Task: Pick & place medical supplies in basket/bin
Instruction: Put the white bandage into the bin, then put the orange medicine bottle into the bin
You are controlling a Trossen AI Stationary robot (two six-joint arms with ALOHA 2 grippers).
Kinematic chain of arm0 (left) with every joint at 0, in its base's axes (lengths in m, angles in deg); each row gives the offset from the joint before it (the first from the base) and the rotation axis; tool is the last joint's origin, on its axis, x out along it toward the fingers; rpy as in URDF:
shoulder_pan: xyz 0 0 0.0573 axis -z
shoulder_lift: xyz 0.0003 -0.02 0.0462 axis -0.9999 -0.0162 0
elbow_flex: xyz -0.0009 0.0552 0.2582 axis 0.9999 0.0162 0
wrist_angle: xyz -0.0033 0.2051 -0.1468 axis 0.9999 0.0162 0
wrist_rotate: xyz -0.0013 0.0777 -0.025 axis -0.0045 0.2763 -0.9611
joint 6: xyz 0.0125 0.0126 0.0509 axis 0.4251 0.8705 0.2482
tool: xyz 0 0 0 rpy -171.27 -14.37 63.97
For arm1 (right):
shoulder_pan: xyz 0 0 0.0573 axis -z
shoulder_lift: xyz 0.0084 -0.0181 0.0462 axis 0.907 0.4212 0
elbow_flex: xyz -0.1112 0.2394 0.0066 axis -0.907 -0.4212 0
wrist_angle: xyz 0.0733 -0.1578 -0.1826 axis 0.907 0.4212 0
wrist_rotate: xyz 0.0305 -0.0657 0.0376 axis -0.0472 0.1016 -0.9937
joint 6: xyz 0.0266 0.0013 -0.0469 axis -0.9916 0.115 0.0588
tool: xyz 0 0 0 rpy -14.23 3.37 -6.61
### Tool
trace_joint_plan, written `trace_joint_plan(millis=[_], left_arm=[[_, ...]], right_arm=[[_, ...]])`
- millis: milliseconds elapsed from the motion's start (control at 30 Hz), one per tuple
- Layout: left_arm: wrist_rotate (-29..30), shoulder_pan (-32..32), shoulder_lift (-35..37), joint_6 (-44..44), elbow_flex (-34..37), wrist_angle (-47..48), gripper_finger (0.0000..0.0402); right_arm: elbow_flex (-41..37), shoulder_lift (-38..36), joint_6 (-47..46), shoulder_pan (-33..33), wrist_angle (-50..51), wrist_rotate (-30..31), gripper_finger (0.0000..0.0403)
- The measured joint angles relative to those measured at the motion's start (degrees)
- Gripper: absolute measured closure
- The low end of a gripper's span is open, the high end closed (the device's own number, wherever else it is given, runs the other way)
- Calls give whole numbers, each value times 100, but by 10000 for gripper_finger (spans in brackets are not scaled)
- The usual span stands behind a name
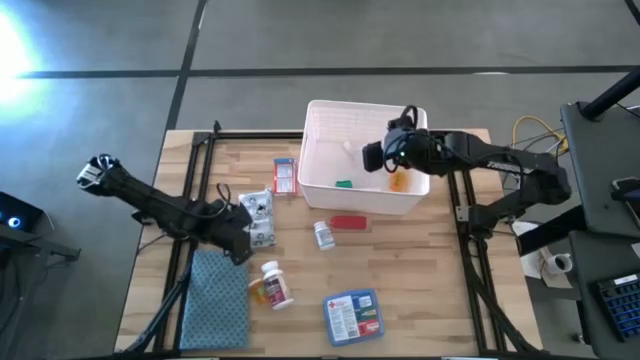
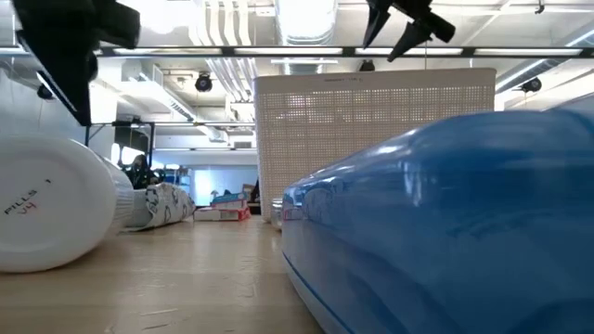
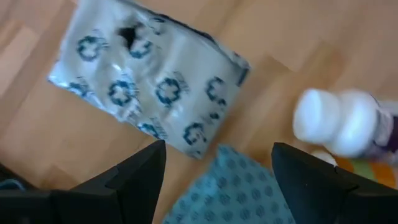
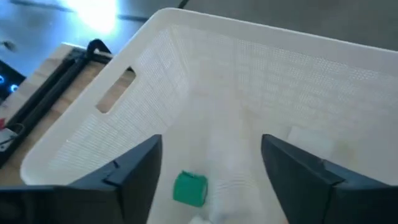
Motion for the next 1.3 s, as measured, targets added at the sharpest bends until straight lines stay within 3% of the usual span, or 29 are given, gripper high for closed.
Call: trace_joint_plan(millis=[333,433,700,933,1100,1300], left_arm=[[-10,628,-15,71,335,-847,131],[-351,656,-20,180,510,-1312,131],[-642,1578,-102,2791,878,-2201,131],[-615,1733,-811,5148,819,-2778,131],[-599,1721,-1431,5799,755,-2938,131],[-576,1672,-1374,5958,1029,-3827,131]], right_arm=[[24,191,814,-191,-131,-50,85],[24,215,821,-225,-122,-224,81],[24,215,919,-227,15,-348,87],[13,239,950,-225,213,-350,89],[3,243,950,-225,276,-346,88],[-18,243,967,-214,280,-343,95]])
